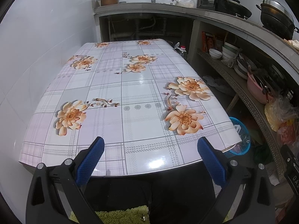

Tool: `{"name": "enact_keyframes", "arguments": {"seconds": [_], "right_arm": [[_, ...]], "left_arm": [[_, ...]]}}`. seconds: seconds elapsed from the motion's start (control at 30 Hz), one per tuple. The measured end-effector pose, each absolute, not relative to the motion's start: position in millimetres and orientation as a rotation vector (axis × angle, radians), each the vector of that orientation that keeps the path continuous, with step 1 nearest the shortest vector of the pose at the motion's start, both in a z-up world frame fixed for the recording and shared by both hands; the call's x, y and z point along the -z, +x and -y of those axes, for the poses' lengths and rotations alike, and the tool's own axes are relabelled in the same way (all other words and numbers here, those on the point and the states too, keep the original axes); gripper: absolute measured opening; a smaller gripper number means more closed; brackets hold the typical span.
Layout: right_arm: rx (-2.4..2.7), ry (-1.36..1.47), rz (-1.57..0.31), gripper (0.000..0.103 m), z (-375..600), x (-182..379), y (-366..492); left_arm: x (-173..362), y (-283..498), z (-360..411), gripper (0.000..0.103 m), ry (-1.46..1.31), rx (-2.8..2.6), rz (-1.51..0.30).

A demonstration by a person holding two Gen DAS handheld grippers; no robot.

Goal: Collect trash

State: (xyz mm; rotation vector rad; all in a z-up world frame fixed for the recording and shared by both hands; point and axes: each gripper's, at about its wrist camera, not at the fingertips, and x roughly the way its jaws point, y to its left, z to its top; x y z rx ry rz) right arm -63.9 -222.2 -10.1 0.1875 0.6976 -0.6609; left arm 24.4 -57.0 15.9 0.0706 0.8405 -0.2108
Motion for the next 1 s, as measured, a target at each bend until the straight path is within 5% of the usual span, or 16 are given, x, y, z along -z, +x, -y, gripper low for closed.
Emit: {"name": "enact_keyframes", "arguments": {"seconds": [1.0], "right_arm": [[0.659,0.186,-0.7,0.095,222.8,8.9,-63.0]], "left_arm": [[-15.4,23.1,56.2,0.098,0.064,0.206,-0.844]]}}
